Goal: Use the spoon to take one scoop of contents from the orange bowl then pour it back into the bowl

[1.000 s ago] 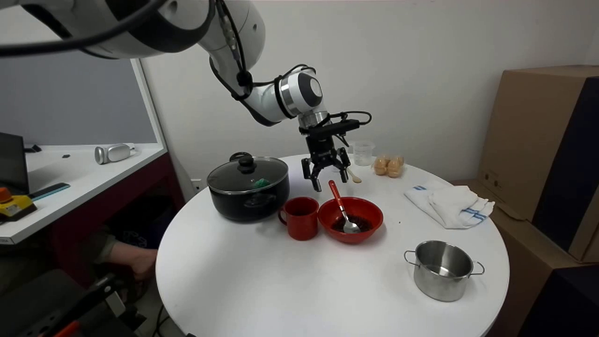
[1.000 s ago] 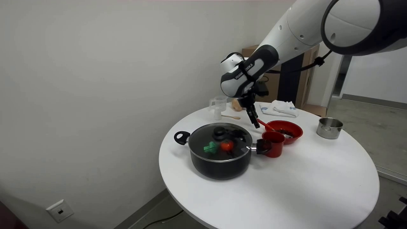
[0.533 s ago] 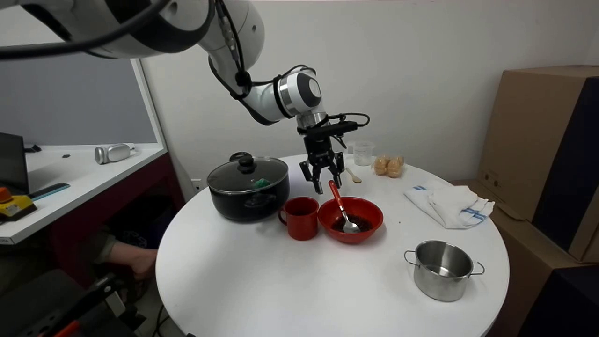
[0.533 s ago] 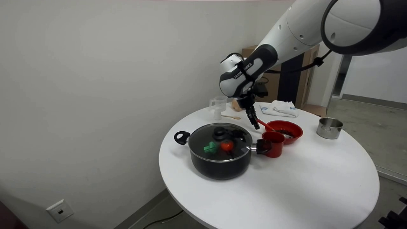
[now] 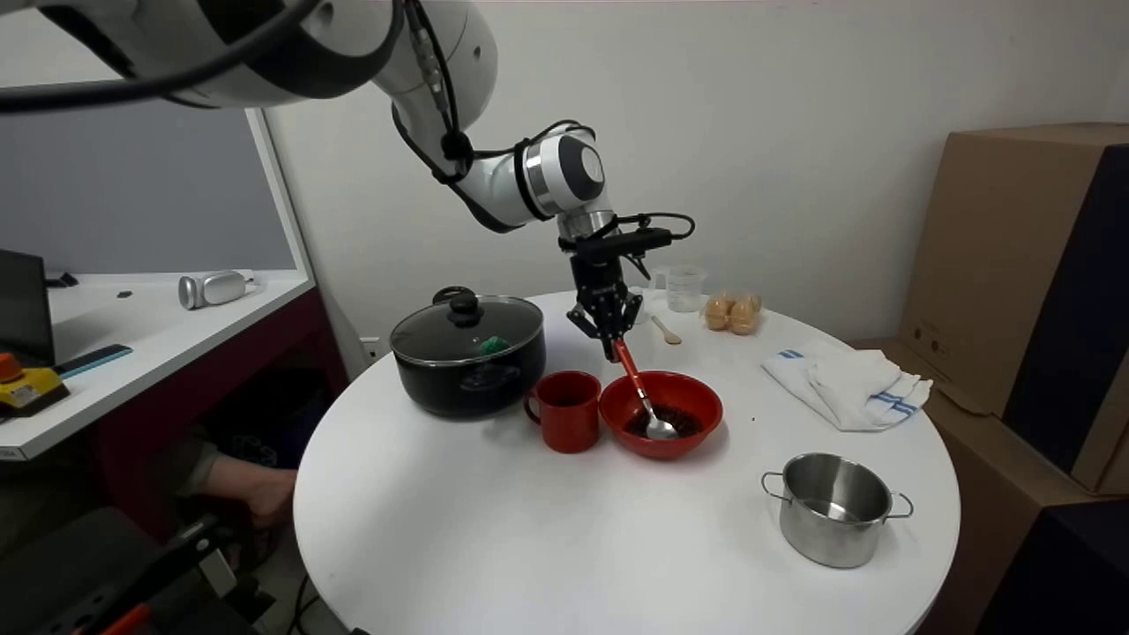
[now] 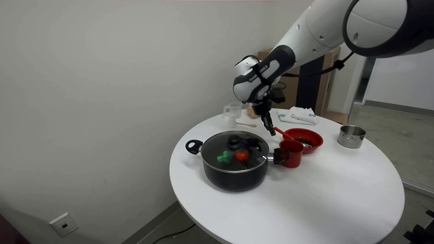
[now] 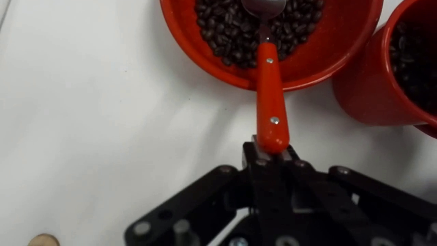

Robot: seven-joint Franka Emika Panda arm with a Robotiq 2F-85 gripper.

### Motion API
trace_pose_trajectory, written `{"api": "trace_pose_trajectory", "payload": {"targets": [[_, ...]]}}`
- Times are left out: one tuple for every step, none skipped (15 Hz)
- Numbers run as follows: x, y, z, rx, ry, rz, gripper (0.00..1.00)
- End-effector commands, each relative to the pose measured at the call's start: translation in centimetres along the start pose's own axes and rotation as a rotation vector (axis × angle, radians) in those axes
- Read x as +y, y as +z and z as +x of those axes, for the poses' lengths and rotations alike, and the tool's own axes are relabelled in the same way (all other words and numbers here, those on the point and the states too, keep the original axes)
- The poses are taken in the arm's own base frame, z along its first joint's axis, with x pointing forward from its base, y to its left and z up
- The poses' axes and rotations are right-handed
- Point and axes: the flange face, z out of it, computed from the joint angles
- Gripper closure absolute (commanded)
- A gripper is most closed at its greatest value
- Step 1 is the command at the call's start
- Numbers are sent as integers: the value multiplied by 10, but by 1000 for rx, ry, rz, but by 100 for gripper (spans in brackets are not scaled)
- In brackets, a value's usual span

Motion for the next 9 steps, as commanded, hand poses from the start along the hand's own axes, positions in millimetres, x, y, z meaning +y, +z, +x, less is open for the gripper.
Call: {"api": "trace_pose_trajectory", "payload": {"targets": [[-2,-9,-8,21,-7,33,65],[-4,-10,-8,27,-11,34,60],[-6,-10,-8,37,-14,38,52],[-8,-11,-8,43,-17,40,45],[-6,-14,-15,48,-18,42,37],[-7,-15,-17,49,-17,46,31],[-9,-15,-21,51,-16,51,24],[-11,-16,-23,55,-12,55,16],[-11,-17,-27,59,-9,60,9]]}}
